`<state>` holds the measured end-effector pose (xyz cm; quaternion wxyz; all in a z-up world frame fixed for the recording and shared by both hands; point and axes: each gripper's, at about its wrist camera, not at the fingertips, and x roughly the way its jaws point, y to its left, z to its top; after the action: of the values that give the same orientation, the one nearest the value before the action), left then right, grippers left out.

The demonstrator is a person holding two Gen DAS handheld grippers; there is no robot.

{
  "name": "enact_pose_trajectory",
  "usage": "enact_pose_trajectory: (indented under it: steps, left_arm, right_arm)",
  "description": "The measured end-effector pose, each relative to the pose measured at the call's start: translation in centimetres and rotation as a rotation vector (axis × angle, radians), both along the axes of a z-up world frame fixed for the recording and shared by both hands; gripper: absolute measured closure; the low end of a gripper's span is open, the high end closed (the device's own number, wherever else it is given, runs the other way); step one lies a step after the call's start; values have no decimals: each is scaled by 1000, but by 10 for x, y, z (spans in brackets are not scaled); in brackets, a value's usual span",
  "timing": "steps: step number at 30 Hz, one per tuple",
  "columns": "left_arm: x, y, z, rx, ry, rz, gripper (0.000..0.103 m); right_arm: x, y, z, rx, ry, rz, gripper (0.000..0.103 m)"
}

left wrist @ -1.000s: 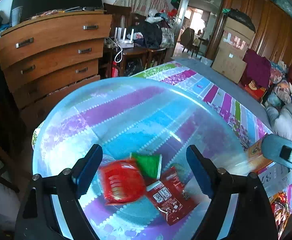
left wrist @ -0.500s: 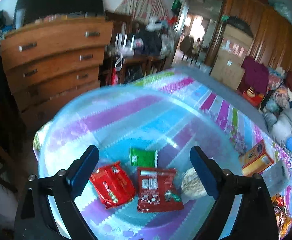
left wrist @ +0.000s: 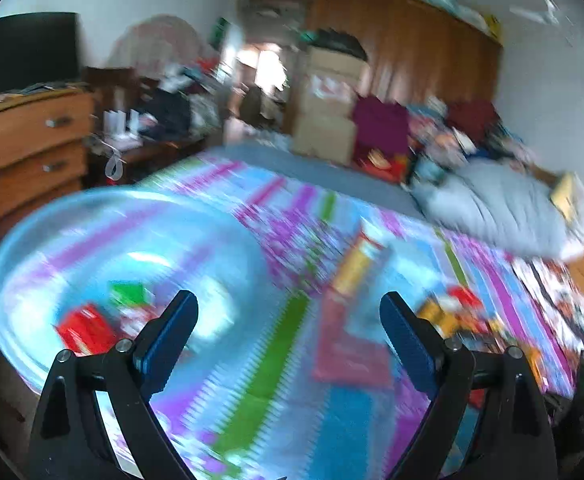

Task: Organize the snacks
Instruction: 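Move both tools back to the snack pile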

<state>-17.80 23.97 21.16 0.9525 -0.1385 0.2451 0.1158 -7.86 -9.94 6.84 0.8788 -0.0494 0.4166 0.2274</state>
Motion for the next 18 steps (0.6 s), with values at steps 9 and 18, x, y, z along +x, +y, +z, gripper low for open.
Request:
enact_pose_trajectory:
  steps: [9, 18]
  left_arm:
    - [30, -90, -57, -31, 184, -181, 10]
    - [37, -117, -75, -5, 249, -229, 10]
  right_arm:
    - [41, -21, -29, -88, 38, 48, 11]
    - [46, -5, -65, -301, -12, 63, 13]
